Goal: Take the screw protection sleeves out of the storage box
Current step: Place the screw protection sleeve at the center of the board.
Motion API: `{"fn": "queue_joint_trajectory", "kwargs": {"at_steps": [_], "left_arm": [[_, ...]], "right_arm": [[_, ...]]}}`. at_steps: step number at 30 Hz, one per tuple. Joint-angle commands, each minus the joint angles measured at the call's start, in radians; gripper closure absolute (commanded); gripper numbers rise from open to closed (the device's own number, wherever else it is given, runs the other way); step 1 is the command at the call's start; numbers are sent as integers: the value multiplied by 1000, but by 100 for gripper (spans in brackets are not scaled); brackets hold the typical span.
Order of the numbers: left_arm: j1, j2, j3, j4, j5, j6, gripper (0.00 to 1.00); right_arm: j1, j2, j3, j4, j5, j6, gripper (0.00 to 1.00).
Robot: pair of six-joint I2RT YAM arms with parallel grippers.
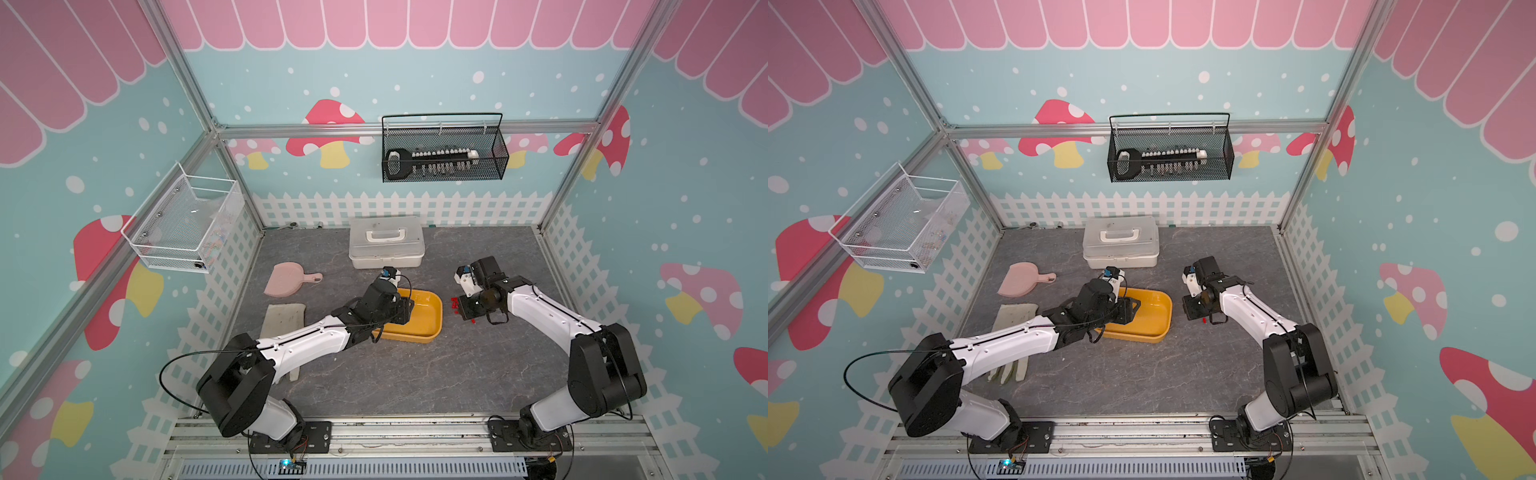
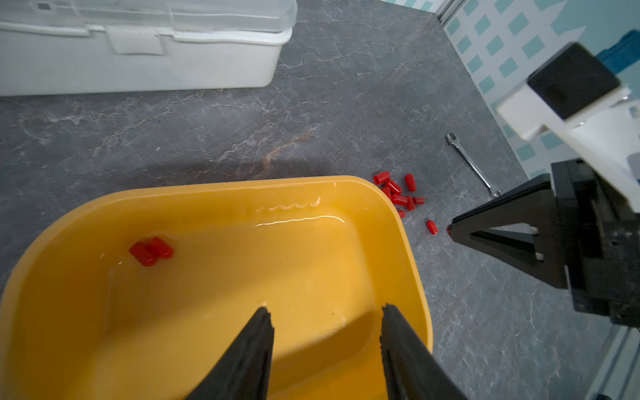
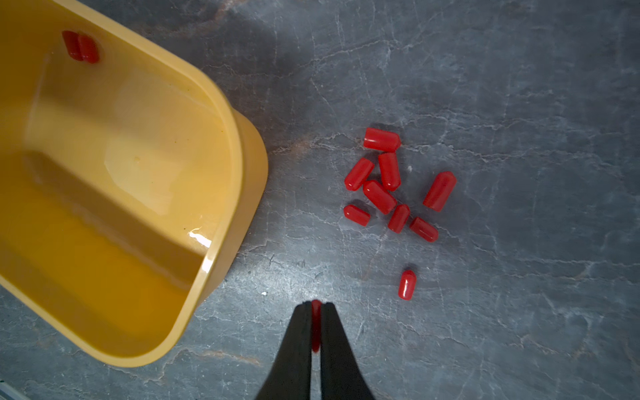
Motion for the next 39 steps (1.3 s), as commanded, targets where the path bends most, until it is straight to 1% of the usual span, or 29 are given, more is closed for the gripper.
{"fn": "queue_joint_trajectory", "kwargs": {"at_steps": [1, 5, 17, 24, 26, 32, 39], "left_arm": [[-3, -26, 22, -54, -65, 10, 49], [-2, -41, 7, -62, -72, 6, 50], [-2, -73, -23, -69, -95, 0, 51], [-2, -120, -31, -89, -101, -4, 51], [-3, -129, -35, -99, -97, -6, 51], [-2, -171, -66, -107, -111, -12, 51], [-1, -192, -79, -117, -118, -9, 51]], "right_arm": [[-25, 8, -22, 10, -6, 4, 89], [-44, 31, -31, 9, -12, -4, 89], [-46, 113, -47, 35, 7, -16, 89], [-46, 139, -76, 111, 42, 13, 88], [-47, 142, -77, 127, 41, 22, 87], [-46, 177, -56, 127, 59, 20, 85], [-50, 179, -46, 111, 86, 10, 85]]}}
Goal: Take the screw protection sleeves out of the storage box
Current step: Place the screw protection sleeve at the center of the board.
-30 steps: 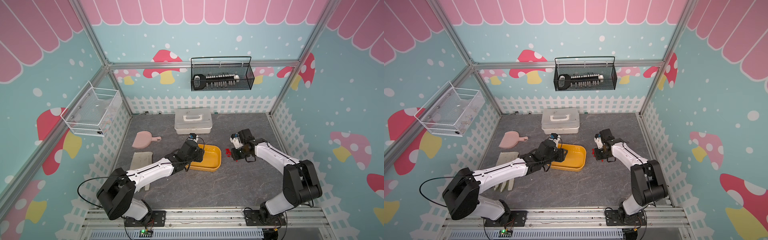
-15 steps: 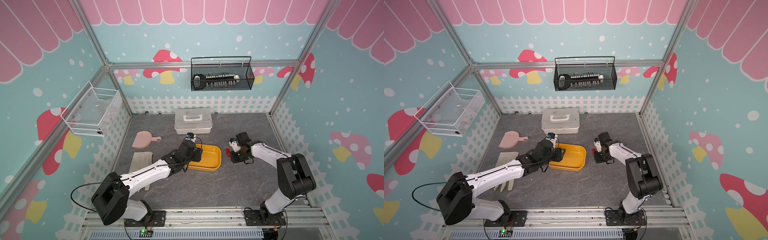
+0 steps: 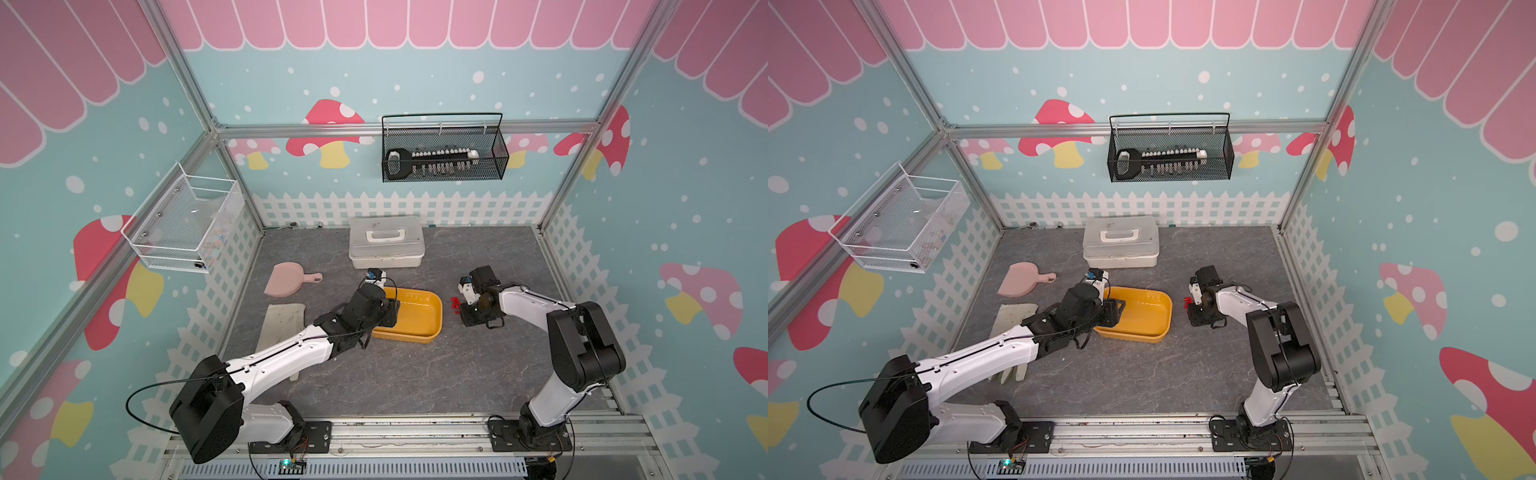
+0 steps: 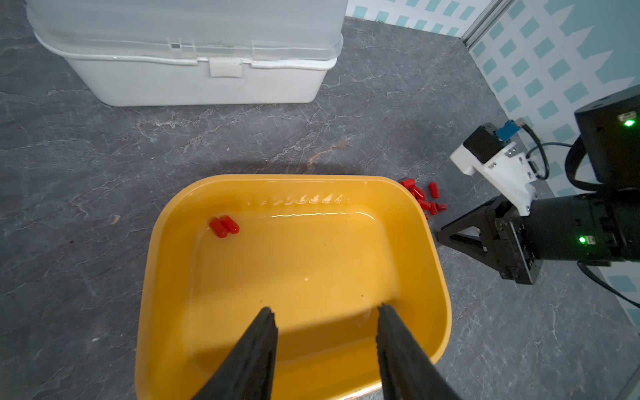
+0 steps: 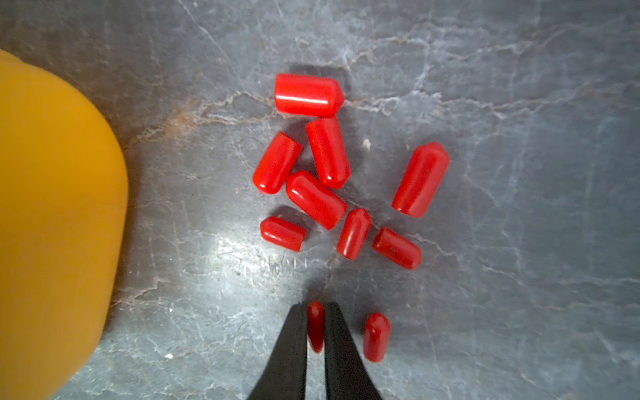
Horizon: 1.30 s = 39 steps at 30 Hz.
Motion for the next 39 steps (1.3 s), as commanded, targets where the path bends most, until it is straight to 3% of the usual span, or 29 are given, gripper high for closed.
{"fn": "queue_joint_trajectory", "kwargs": {"at_steps": [1, 15, 23, 32, 39], "left_arm": [[-2, -21, -17, -18, -21, -3, 51], [-1, -41, -21, -29, -30, 4, 51], [-2, -64, -26, -63, -46, 18, 51], [12, -226, -71, -177, -125, 41, 51], [144, -392, -177, -255, -93, 33, 51]], "right_arm": [[-8, 15, 20, -12, 32, -1, 85], [-12, 16, 60, -52, 48, -12, 81], [-13, -22, 61, -75, 34, -18, 68], [-11, -127, 107, -165, -54, -74, 60], [24, -239, 109, -180, -129, -96, 60]]}}
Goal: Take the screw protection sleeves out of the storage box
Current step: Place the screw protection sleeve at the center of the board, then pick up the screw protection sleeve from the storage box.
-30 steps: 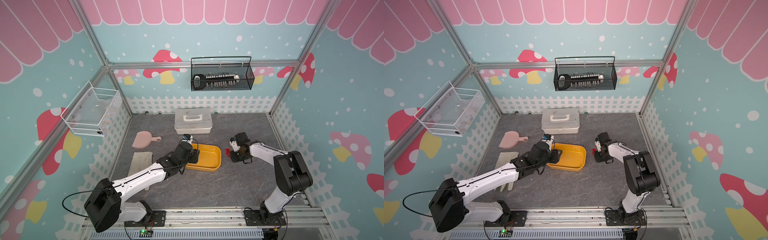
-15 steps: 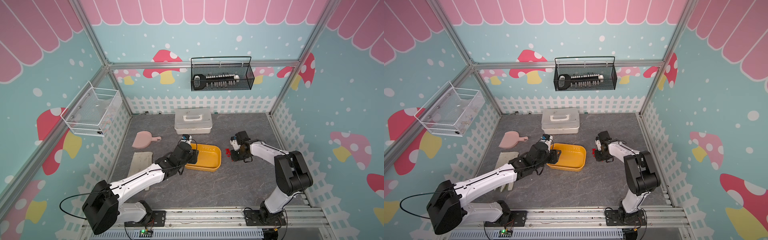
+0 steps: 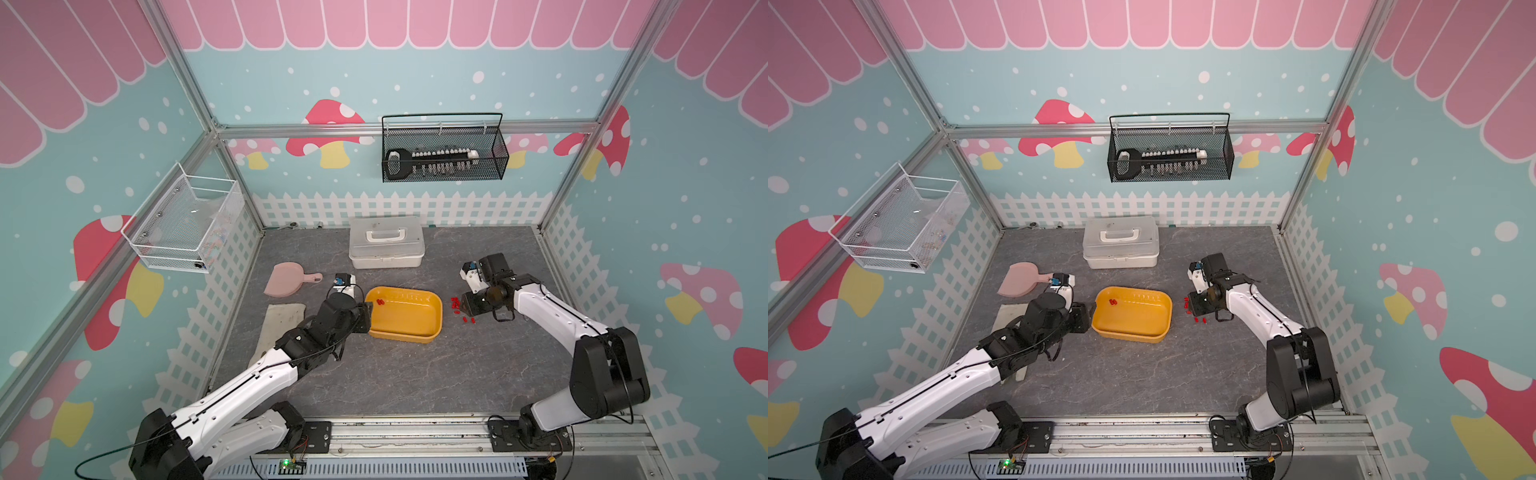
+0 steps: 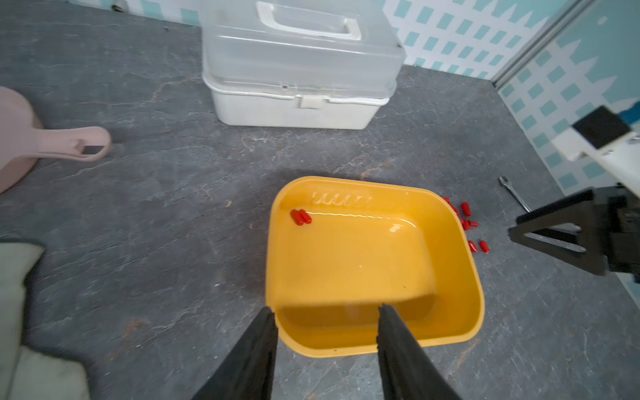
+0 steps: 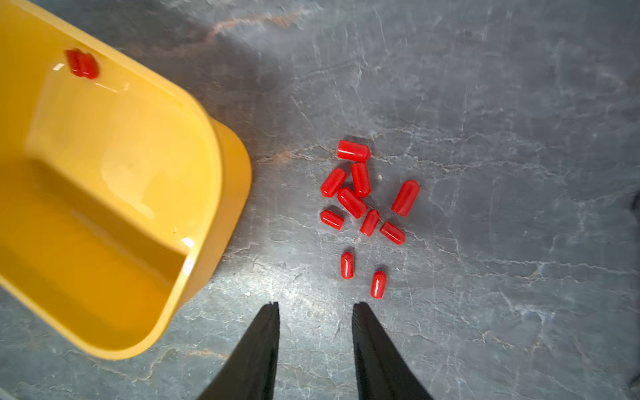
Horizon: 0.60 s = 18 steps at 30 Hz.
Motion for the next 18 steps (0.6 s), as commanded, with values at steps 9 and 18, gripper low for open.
{"fn": "queue_joint_trajectory", "kwargs": {"at_steps": [9, 18], "left_arm": [[166, -82, -131, -65, 119, -40, 50], [167, 11, -149, 29, 165, -89, 49]], "right_arm": [[171, -37, 134, -54, -74, 24, 64], [294, 150, 304, 2, -117, 147, 66]]}}
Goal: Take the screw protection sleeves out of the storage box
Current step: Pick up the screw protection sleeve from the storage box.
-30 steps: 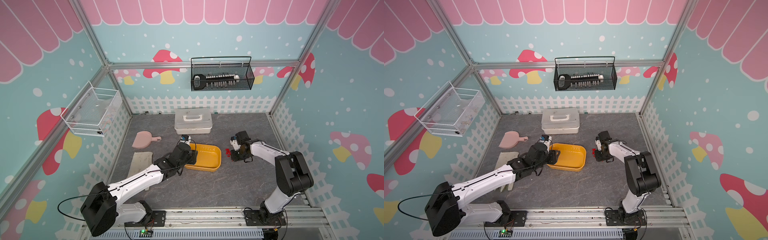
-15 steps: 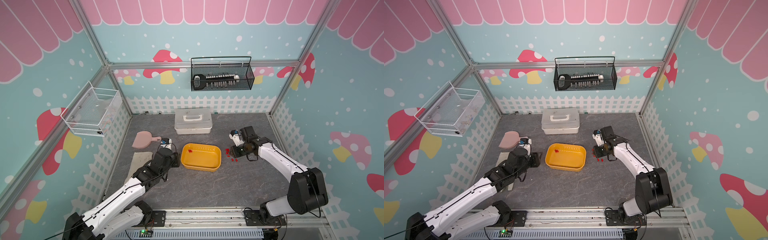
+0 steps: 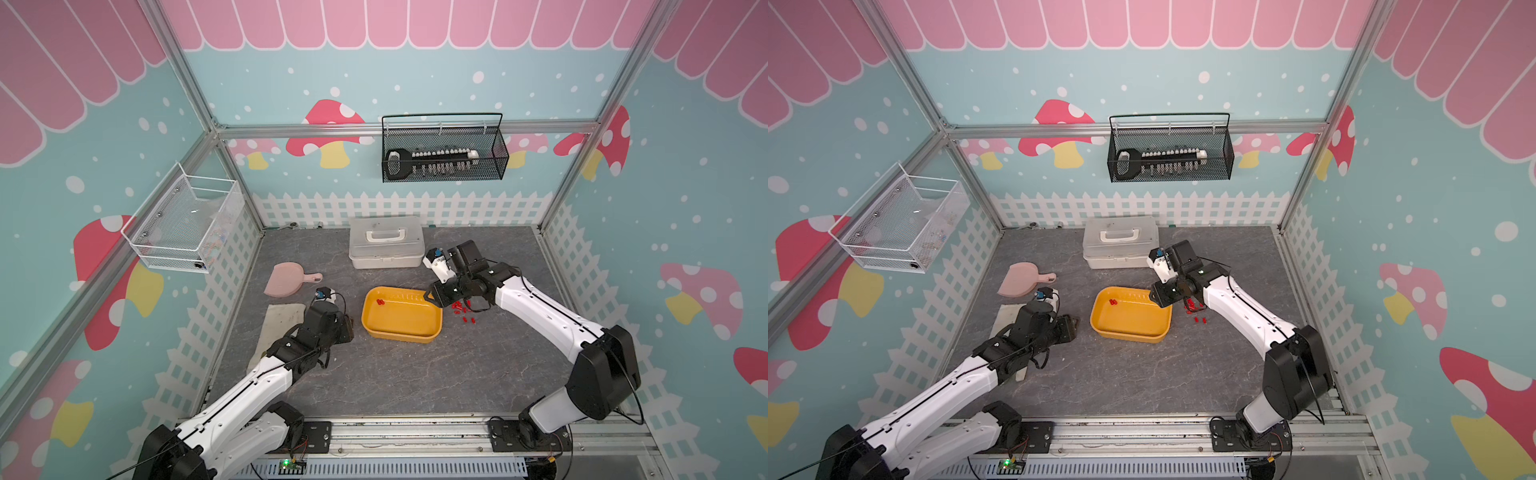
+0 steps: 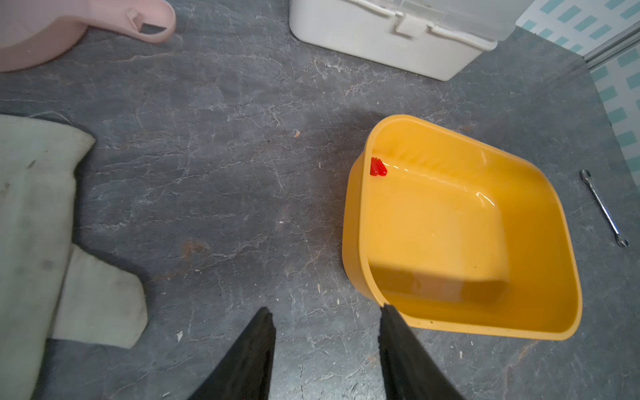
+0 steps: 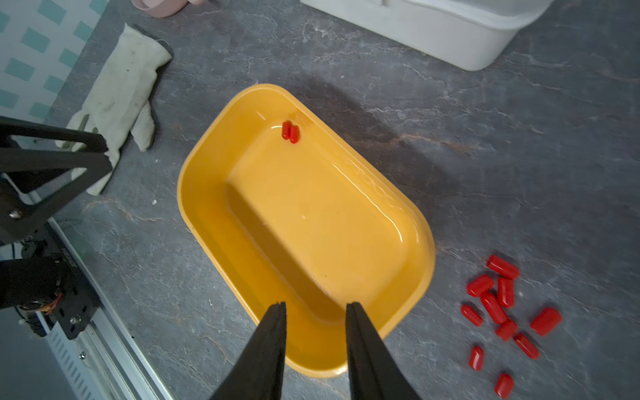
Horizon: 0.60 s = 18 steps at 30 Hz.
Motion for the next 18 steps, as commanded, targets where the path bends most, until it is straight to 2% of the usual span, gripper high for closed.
{"fn": "queue_joint_trajectory", "kwargs": {"at_steps": [1, 12, 18], "left_arm": [[3, 26, -6, 61, 30, -28, 49], [8, 13, -71, 134, 11, -57, 49], [27, 54, -90, 175, 37, -54, 49]], "right_arm": [[35, 87, 74, 5, -19, 65, 66], [83, 337, 296, -35, 25, 95, 69], [135, 475, 423, -95, 81, 87, 70]]}}
